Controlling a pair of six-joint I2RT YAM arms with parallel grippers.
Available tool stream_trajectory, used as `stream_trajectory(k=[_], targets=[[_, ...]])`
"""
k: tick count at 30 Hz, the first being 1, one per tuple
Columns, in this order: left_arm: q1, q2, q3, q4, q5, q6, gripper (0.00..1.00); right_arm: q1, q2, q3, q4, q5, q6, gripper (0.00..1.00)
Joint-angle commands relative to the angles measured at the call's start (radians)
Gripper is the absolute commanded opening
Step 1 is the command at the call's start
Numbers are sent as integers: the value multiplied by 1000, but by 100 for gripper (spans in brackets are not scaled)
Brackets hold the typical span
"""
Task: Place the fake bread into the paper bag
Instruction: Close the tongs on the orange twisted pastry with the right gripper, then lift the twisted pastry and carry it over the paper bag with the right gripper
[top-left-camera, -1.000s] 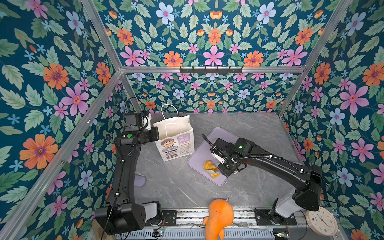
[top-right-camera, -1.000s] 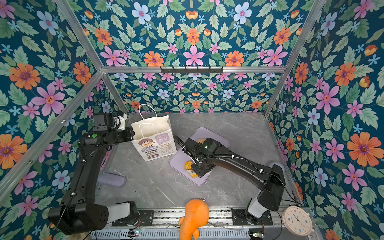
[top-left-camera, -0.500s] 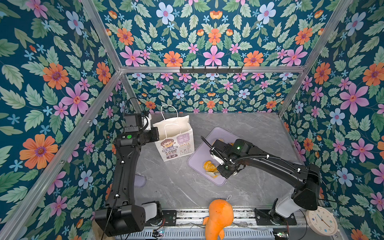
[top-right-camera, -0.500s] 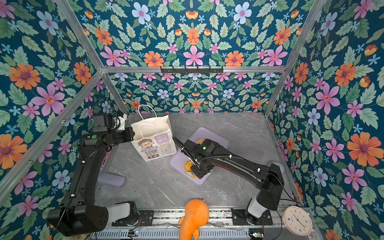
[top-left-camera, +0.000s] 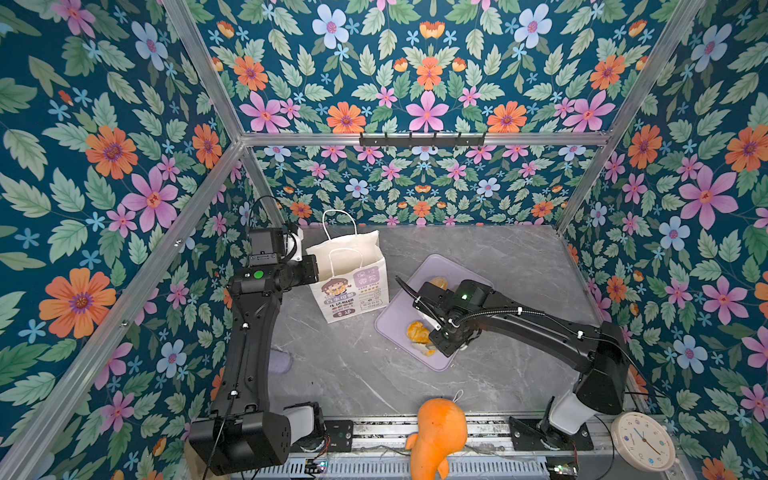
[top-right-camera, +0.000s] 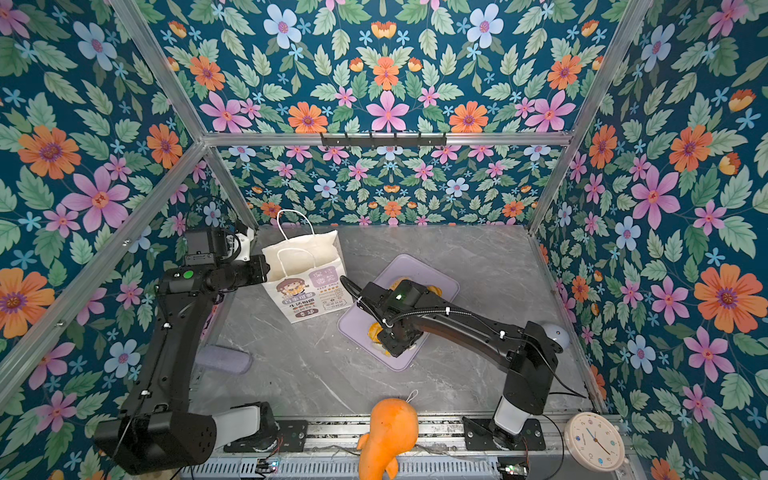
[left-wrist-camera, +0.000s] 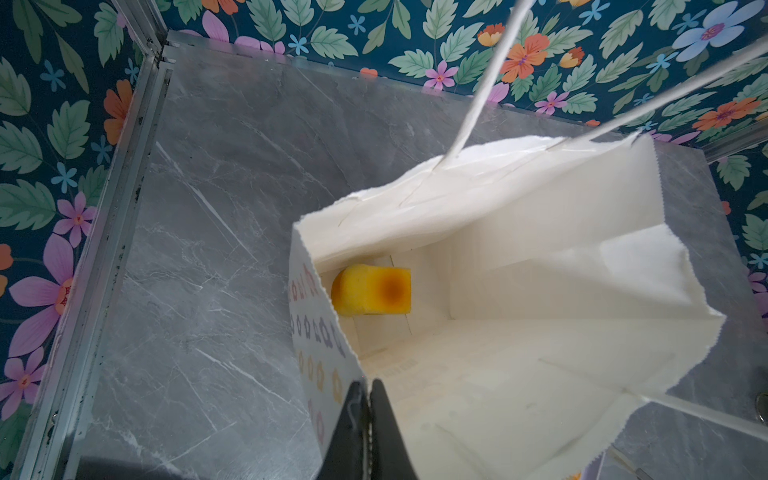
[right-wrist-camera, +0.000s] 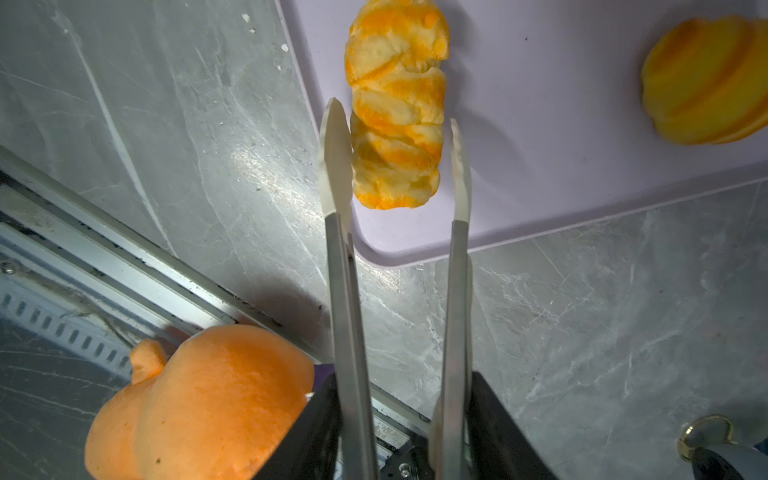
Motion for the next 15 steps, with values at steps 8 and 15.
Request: stream_trajectory(k=[8,15], targets=[[0,-5,-2,17,7,7,8,0,32,9,-8,22,22,43],[0,1,-1,18,24,5,9,0,20,26,-15,23,-6,36]])
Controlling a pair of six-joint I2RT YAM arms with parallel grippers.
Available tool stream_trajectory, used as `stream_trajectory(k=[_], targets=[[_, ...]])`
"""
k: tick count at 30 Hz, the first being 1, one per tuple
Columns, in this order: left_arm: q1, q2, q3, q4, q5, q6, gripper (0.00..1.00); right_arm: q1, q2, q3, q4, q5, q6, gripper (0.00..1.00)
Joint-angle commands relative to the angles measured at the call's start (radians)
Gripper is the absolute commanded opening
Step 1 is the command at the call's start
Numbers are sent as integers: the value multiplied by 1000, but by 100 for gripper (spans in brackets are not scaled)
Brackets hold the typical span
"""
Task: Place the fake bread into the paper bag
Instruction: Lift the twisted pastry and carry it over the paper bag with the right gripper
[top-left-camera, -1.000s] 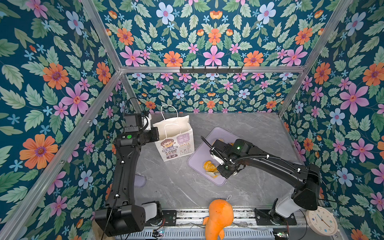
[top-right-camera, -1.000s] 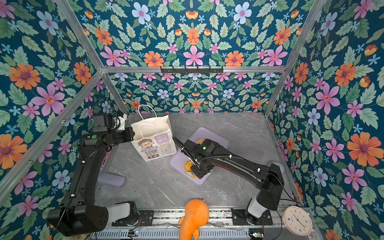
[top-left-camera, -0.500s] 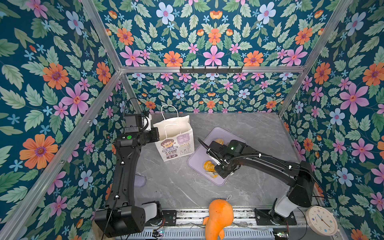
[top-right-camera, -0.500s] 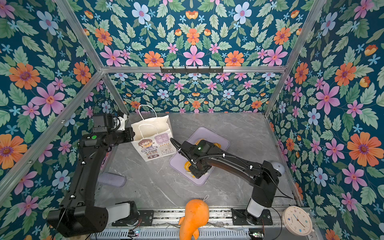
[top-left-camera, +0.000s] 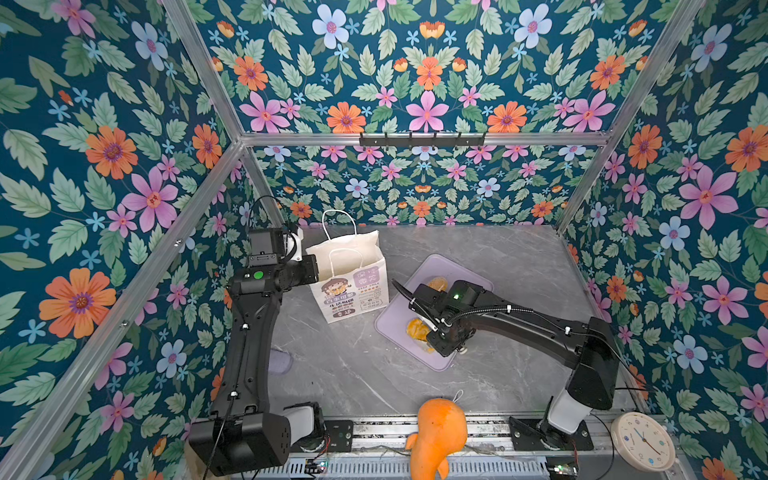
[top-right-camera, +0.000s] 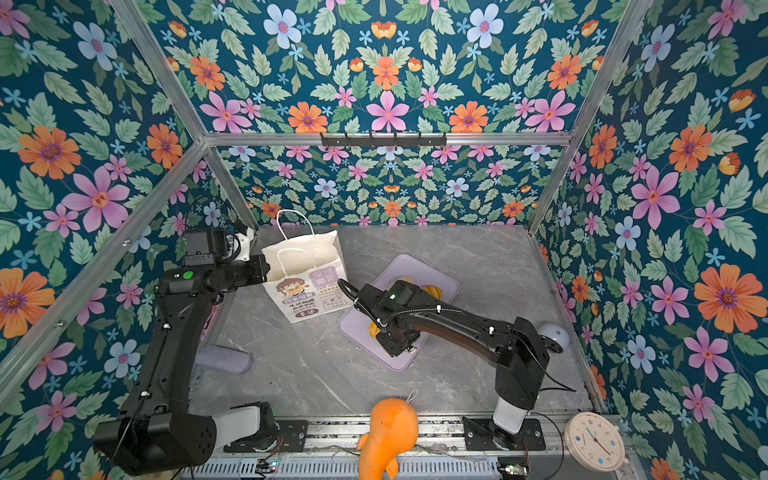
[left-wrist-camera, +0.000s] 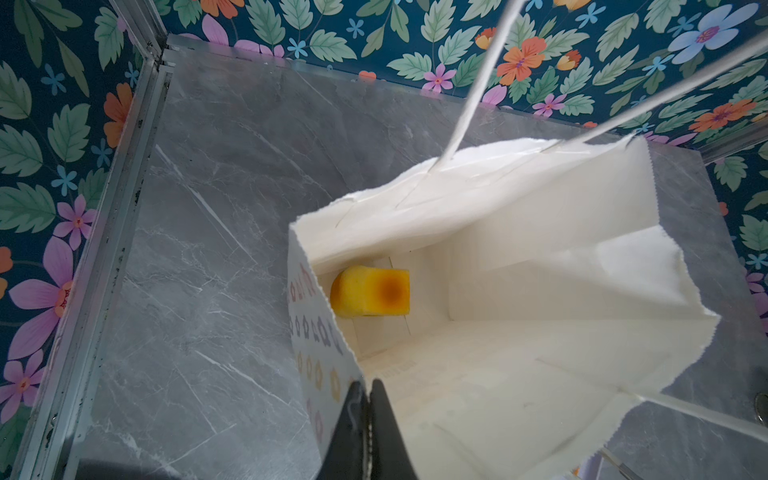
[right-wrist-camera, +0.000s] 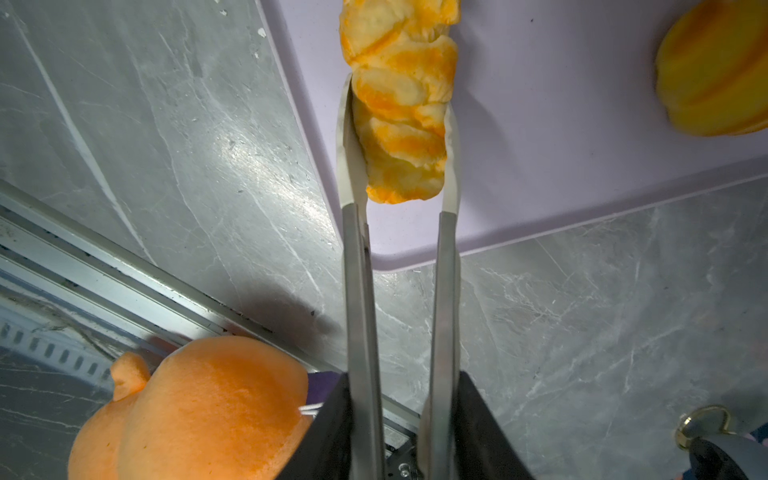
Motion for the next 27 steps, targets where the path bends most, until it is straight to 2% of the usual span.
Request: stream_trajectory(k=[1,10,15,19,23,27], targets=[[-1,1,1,12,22,5,9,0,-16,22,-7,13,-21,36],[-6,9,13,5,53,7,10,-23,-49,170,-88,63,-122,32],[-7,16,17,4,75,10,9,-90,-111,307,-122,72,-225,31],[-12,17,19,0,87,11,10,-152,-121,437,-127,66,-330,30],[-15,17,22,-2,96,11,10,-232,-110,572,-122,2,-417,30],[-17,27,30,-5,106,13,10,-277,-22,767,-181,-16,-480,30]])
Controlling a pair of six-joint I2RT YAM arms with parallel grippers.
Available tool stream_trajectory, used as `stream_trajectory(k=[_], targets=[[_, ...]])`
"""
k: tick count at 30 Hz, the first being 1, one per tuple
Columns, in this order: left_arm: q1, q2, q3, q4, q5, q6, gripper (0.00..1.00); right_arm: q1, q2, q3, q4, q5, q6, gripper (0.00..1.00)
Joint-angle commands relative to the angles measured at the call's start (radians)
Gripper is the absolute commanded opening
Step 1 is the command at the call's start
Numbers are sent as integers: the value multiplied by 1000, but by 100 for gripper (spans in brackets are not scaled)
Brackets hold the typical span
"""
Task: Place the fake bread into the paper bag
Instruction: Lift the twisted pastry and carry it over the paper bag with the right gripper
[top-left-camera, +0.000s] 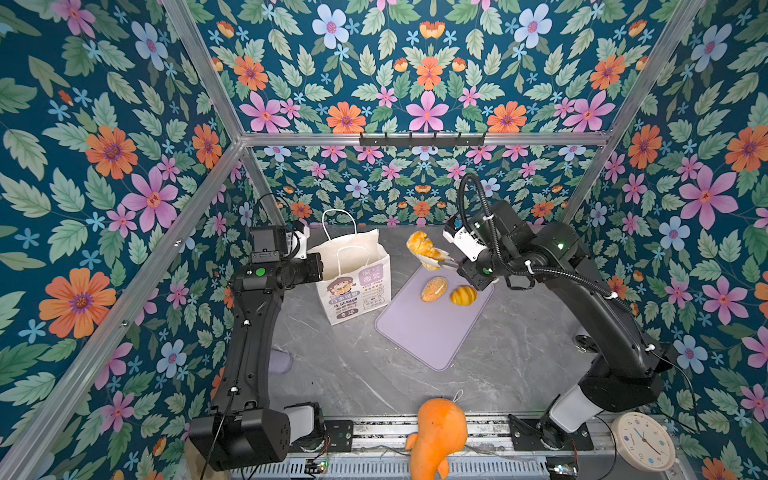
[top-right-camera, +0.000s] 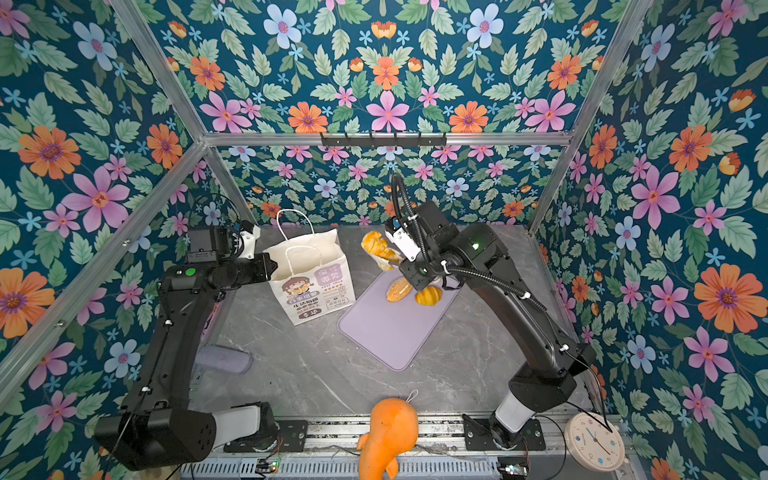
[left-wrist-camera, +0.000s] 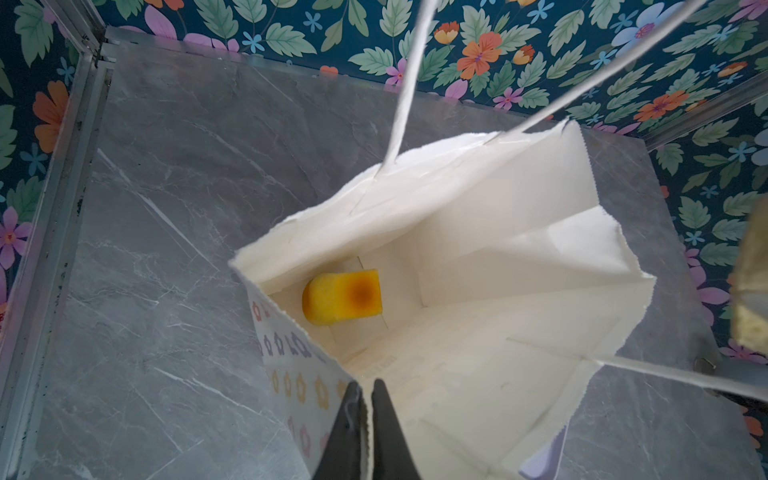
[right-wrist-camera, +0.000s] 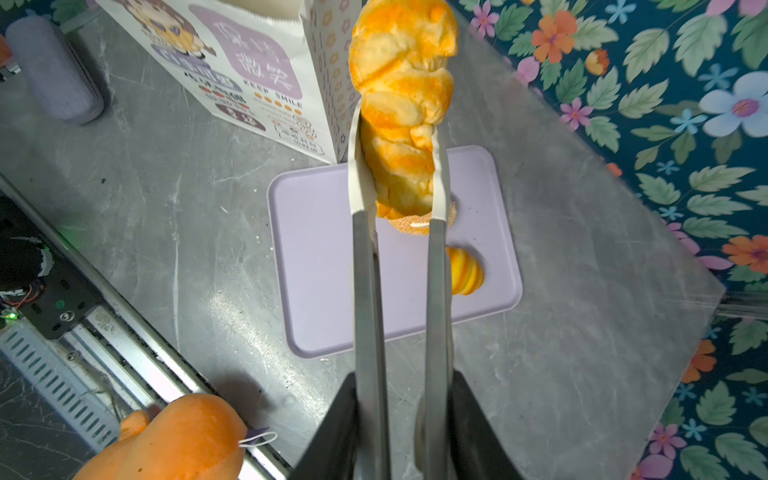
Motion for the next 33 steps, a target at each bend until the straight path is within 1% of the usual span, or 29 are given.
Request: stream_trajectory(k=[1,4,6,9,11,13,18,20,23,25,27,30,31,33], targets=[[-1,7,8,2,29,12,10,-23,70,142,-49,-45,-104,30],[-4,13,13,2,46,12,10,-40,132,283,-68,-73,-146,31],[-8,18,19,-3,50,13,10,-54,173,374,-73,-112,-180,31],[-27,25,30,-18,57,27,10,-56,216,446,-87,-175,-276,32],[-40,31,41,-18,58,36,9,-56,224,439,-86,-218,-341,32],[-41,48,66,-48,64,57,9,-56,222,414,-63,-222,-378,32],[-41,137,144,-63,3,117,6,-56,215,361,-2,-267,-471,32],[-40,180,197,-92,27,126,6,-56,203,324,52,-268,-517,32],[-41,186,231,-90,99,123,7,-56,208,310,102,-265,-580,32],[-41,179,245,-96,76,116,7,-56,227,341,108,-264,-610,32],[-41,166,258,-108,12,102,6,-56,251,383,101,-266,-630,32],[-39,133,258,-80,-105,3,19,-56,280,434,98,-289,-654,32],[-39,122,256,-75,-147,-43,28,-56,283,438,104,-298,-662,32],[-40,110,254,-95,-240,-130,41,-56,287,436,116,-313,-673,32]])
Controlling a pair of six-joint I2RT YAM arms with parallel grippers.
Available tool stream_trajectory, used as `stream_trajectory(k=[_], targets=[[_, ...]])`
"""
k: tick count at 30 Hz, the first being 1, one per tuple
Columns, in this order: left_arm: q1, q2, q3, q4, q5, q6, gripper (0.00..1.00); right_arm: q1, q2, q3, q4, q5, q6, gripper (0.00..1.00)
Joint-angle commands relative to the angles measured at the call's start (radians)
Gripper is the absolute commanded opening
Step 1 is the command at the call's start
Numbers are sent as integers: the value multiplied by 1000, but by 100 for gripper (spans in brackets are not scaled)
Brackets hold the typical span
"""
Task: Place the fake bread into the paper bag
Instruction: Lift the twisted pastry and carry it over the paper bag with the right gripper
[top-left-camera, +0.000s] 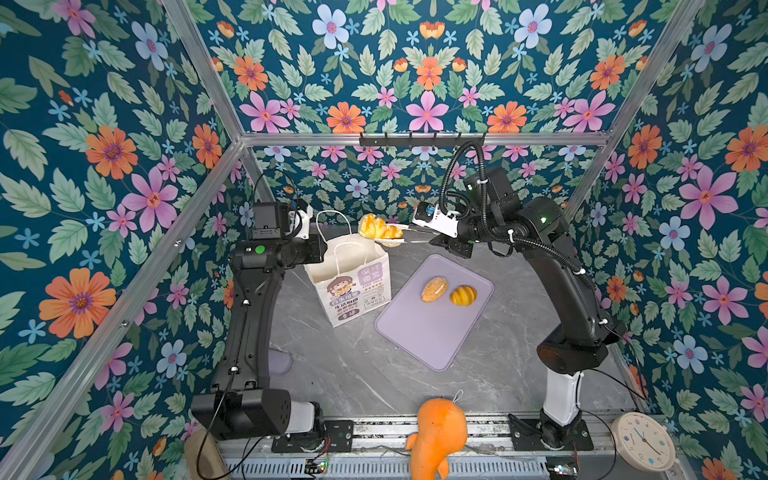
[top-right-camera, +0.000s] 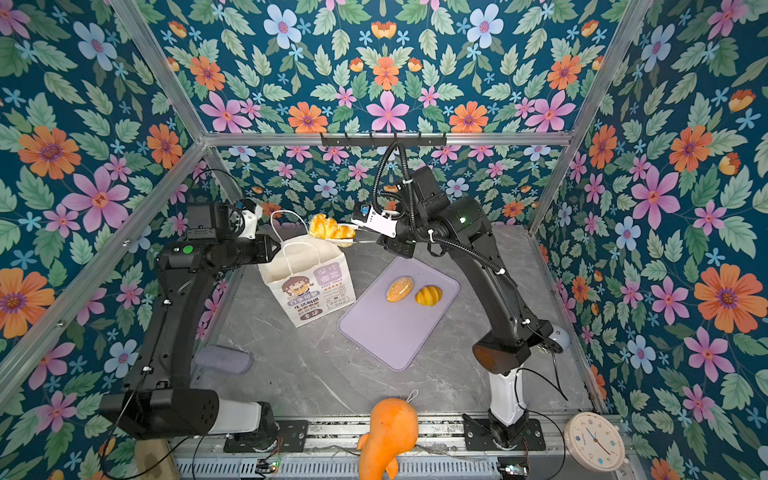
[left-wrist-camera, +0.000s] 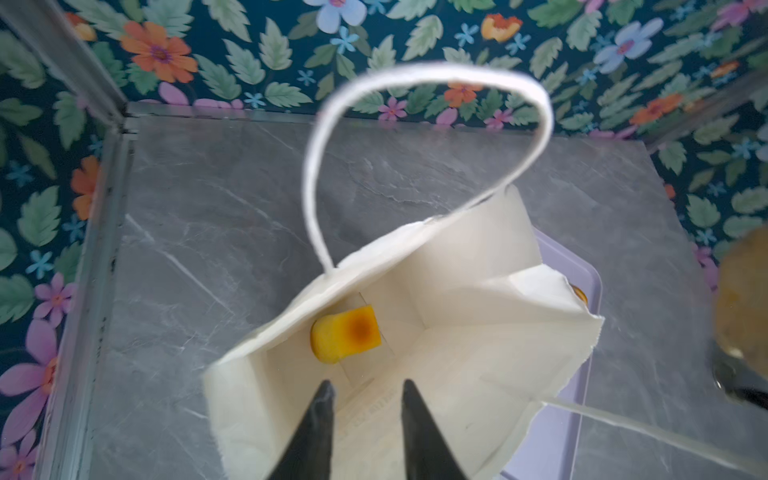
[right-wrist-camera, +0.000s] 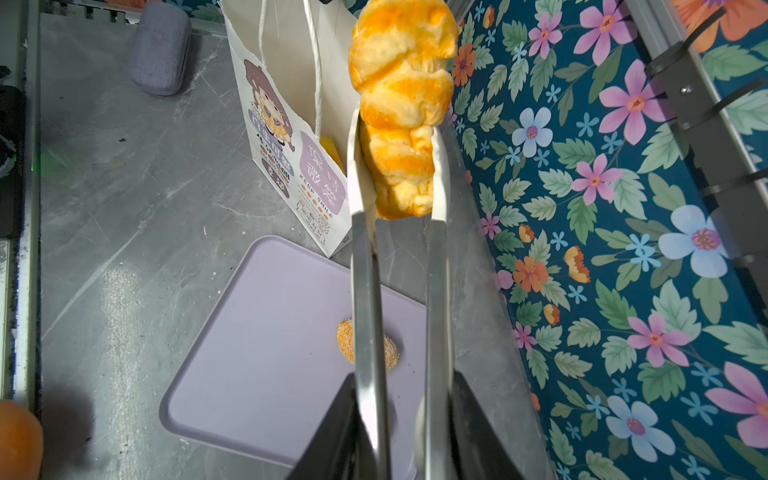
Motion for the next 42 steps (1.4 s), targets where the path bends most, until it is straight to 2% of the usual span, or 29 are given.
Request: stream_trajectory(k=[1,3,7,13,15,18,23,38,42], targets=[[2,-18,-4,-35,-202,-169,47,1,7,8,53,-50,-54,32],[2,-38,-17,-84,-274,-232,52,1,10,8,54,-54,-59,33],[1,-126,-92,-126,-316,-290,66,1,6,-10,55,-57,-57,33],[1,-166,-211,-40,-110,-325,67,1,10,-18,66,-69,-53,33],[1,-158,-227,-19,-115,-341,67,1,13,-18,68,-71,-54,33],[1,-133,-224,-35,-192,-346,62,1,18,-21,71,-71,-56,33],[1,-118,-235,-23,-243,-329,54,1,36,-20,79,-60,-59,33],[5,-23,-178,15,-205,-231,8,-20,95,6,126,-101,-54,33],[7,-25,-172,31,-204,-195,3,-22,115,15,148,-127,-54,33]])
